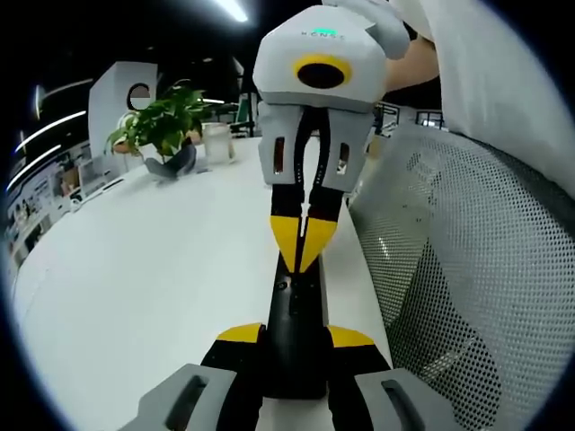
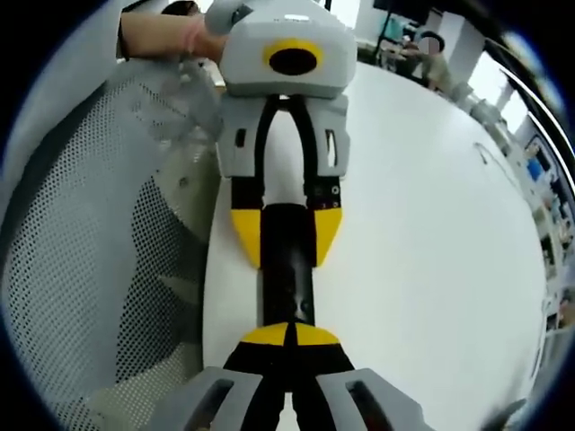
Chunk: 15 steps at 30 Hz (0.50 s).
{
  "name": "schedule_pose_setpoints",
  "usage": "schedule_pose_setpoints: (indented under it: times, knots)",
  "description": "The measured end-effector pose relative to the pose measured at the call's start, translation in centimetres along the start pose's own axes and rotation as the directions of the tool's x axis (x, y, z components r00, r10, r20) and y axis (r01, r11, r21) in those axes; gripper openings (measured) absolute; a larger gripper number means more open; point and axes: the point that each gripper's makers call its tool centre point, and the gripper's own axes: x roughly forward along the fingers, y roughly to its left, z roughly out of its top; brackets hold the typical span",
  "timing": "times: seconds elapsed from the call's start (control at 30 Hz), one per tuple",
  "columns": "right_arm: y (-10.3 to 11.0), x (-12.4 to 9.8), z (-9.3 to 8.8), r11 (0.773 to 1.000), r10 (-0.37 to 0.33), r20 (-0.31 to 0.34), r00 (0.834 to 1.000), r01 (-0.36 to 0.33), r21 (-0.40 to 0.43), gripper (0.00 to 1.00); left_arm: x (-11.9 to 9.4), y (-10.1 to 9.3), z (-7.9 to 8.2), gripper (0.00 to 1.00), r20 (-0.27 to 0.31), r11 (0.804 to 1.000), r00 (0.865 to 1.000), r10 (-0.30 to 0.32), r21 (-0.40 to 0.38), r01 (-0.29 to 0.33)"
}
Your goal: Press the specified remote control buttons in sequence, fully releasing each button before pressing the next.
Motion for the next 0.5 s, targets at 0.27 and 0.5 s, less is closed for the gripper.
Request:
schedule_pose_setpoints:
  times: [0.27, 0.5]
  knots:
    - [-0.16, -0.21, 0.04, 0.997, 0.012, 0.080, 0.997, -0.017, 0.071, 0.00, -0.02, 0.02, 0.02, 0.25, 0.003, 1.000, 1.000, 0.004, -0.002, -0.004]
    - [-0.02, -0.34, 0.11, 0.992, 0.055, 0.114, 0.992, -0.067, 0.107, 0.00, 0.00, 0.03, 0.02, 0.25, 0.006, 1.000, 1.000, 0.009, -0.008, -0.009]
